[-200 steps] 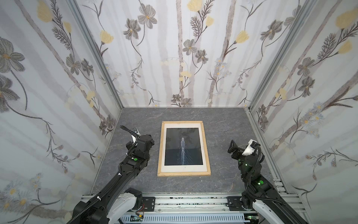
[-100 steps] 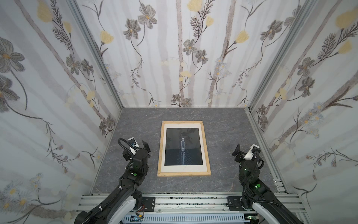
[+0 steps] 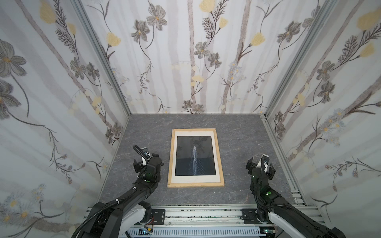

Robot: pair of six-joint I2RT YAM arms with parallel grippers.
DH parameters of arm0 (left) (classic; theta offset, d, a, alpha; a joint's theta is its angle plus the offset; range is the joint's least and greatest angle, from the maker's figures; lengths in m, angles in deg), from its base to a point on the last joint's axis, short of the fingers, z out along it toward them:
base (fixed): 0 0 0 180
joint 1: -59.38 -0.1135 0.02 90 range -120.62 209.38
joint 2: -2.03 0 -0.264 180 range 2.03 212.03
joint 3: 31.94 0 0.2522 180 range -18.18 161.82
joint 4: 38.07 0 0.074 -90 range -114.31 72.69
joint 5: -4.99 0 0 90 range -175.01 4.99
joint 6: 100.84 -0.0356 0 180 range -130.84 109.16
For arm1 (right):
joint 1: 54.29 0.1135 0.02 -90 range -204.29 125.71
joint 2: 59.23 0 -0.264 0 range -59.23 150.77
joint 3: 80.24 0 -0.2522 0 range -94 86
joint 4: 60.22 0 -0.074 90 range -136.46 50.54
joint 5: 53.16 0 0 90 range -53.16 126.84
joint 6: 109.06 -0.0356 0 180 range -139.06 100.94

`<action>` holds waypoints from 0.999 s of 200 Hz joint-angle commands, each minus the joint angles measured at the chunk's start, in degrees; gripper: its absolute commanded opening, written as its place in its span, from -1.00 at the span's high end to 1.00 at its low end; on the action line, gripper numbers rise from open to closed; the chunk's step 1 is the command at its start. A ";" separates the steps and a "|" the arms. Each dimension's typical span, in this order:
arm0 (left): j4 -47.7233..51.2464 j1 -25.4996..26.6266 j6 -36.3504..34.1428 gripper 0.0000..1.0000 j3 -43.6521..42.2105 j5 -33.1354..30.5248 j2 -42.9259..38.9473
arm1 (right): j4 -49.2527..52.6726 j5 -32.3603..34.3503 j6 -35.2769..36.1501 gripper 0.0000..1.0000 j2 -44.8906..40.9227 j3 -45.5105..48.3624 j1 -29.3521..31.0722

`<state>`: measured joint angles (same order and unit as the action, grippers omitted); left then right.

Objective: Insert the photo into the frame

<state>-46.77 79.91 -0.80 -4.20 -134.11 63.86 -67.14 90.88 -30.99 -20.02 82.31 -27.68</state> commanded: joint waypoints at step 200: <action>-8.39 -3.38 0.03 -1.00 -5.68 -4.72 -7.78 | -21.60 -2.44 11.91 -0.99 31.97 -10.41 -5.97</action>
<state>-52.34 77.20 -1.60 -11.63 -139.77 52.78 -82.49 90.69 -21.22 9.92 73.20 -32.77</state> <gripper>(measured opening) 0.997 0.997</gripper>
